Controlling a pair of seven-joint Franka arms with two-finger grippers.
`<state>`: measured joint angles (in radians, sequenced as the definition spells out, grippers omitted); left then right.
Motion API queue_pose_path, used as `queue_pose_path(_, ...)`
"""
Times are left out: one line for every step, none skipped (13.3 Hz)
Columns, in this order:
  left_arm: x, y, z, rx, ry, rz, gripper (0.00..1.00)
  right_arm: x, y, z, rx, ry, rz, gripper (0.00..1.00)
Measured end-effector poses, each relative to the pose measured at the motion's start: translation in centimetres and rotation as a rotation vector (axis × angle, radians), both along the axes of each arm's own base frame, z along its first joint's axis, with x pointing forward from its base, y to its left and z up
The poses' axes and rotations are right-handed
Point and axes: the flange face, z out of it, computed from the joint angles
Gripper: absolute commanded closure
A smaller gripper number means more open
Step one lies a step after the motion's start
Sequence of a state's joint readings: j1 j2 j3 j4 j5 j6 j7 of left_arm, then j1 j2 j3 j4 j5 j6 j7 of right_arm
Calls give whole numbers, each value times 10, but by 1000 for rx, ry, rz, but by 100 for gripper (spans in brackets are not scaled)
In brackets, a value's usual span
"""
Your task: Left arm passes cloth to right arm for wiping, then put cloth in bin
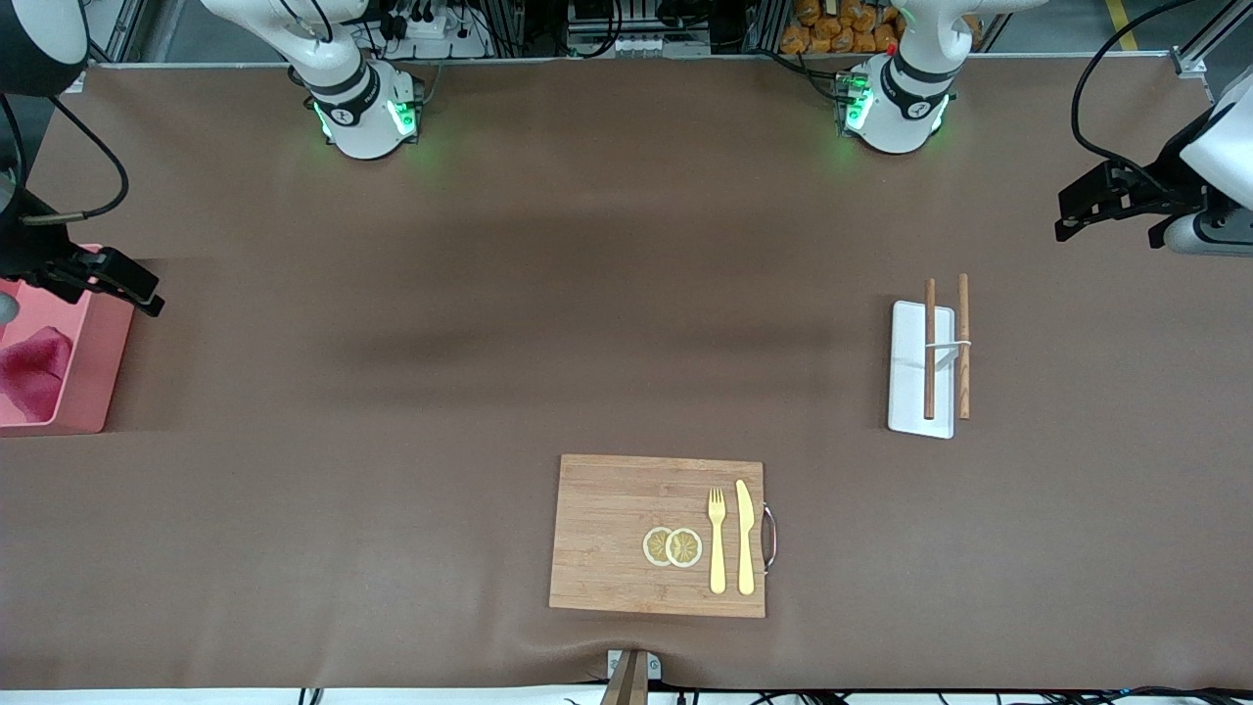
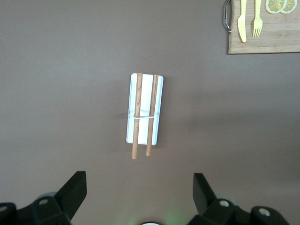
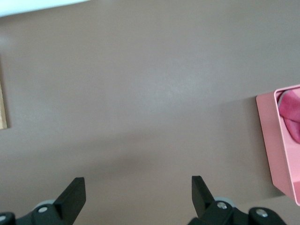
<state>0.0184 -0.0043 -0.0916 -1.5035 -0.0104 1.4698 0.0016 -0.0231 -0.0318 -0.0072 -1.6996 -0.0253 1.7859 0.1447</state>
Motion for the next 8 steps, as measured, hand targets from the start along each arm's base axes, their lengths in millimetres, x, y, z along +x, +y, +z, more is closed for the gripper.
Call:
queue_pose_path(0,2,0,0,0,4,0,1,3,2,0,-12,6,0)
queue_pose_path(0,4,0,0,0,7,0,1,9,4,0,-18,16,0)
queue_pose_path(0,4,0,0,0,8,0,2,16,5,0,-21,28,0)
queue_pose_path(0,4,0,0,1,8,0,2,23,6,1,-26,37,0)
queue_pose_path(1,5,-1,0,1,8,0,2,26,8,1,-32,42,0)
queue_pose_path(1,4,-1,0,1,8,0,2,27,10,1,-36,44,0)
queue_pose_path(1,4,-1,0,1,8,0,2,27,12,1,-39,44,0)
queue_pose_path(1,4,-1,0,1,8,0,2,27,13,1,-41,44,0)
